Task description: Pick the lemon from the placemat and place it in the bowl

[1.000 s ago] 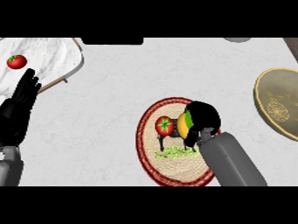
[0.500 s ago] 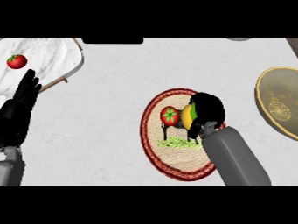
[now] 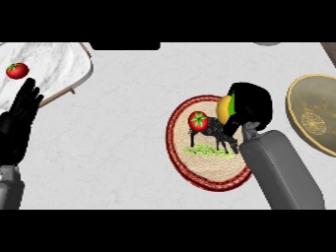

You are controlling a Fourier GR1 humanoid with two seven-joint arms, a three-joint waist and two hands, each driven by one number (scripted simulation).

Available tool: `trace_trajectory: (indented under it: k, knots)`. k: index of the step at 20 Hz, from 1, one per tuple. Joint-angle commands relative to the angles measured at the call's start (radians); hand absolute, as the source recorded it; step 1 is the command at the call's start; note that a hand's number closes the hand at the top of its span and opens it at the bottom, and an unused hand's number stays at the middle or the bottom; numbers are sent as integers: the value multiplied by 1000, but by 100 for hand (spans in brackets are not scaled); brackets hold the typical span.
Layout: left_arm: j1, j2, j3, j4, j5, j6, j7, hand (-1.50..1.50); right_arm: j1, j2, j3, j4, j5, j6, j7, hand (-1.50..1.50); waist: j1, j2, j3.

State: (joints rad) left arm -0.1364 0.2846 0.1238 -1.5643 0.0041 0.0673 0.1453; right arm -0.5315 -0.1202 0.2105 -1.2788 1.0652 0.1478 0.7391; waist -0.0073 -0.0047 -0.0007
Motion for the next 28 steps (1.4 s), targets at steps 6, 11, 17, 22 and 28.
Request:
trace_trajectory:
  k: [6, 11, 17, 22, 28]
  knots:
    - [40, 7, 15, -49, 15, -11, 29, 0, -69, -90, -61, -393, 129, -19, 192, 150, -5, -9, 1]
    - [-25, 4, 18, 31, -2, -19, -7, 0, -102, -116, -129, -527, 125, 110, 260, 150, -1, 2, 0]
    - [-4, -4, 26, -34, -6, -14, 43, 0, 14, -194, -320, -504, -12, 12, 82, 150, 7, 5, 1]
    - [-42, -34, 5, -15, -37, 13, 36, 0, 12, -251, -455, -332, -114, -87, -77, 150, 10, 7, 1]
    - [0, -24, 21, -18, -15, -39, 2, 0, 16, -289, -518, -65, -142, -249, -277, 150, 16, 7, 1]
